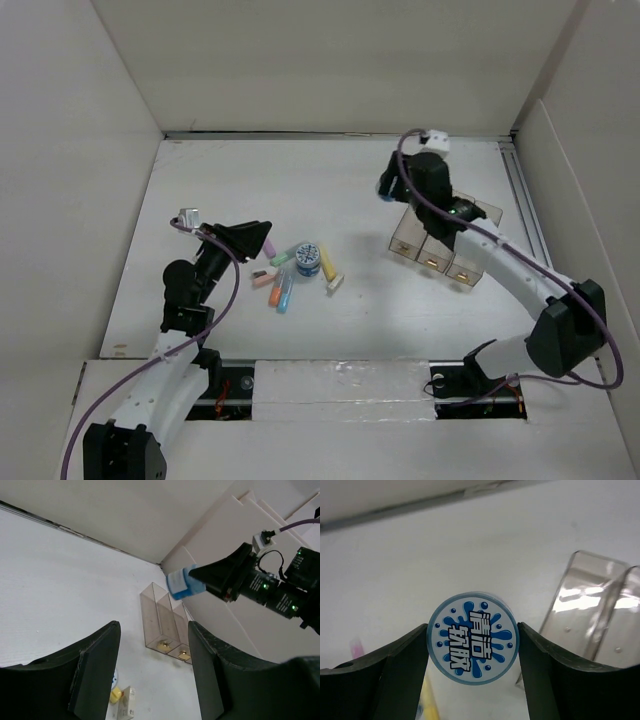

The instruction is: Organize the desk

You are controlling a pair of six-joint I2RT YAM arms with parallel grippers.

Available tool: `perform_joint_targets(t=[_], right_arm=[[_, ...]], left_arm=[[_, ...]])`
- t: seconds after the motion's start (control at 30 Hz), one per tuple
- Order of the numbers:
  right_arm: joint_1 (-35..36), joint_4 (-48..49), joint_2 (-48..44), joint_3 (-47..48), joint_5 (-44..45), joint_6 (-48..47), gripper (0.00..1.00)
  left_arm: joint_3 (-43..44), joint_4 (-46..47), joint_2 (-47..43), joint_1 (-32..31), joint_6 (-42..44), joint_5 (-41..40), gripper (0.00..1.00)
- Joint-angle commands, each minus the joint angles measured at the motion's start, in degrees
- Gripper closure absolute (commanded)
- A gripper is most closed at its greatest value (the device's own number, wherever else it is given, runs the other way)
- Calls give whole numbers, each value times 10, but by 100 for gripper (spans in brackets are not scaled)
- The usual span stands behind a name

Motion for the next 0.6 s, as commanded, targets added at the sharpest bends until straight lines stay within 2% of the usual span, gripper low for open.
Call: perform_joint_targets(t=[0.0,0.27,0.43,0.57], right_arm=[[-71,43,-37,-5,32,17,44],[-200,96,-46,-83,13,69,44],[-277,131,-32,-113,-43,92,44],[-298,139,-40,-125,-44,100,44]], left_arm=[[6,34,-14,-1,-3,6,48],[9,25,-19,-7,1,-2,48],[9,24,-18,-7,3,-5,48],[8,28,-15,-7,3,-4,48]])
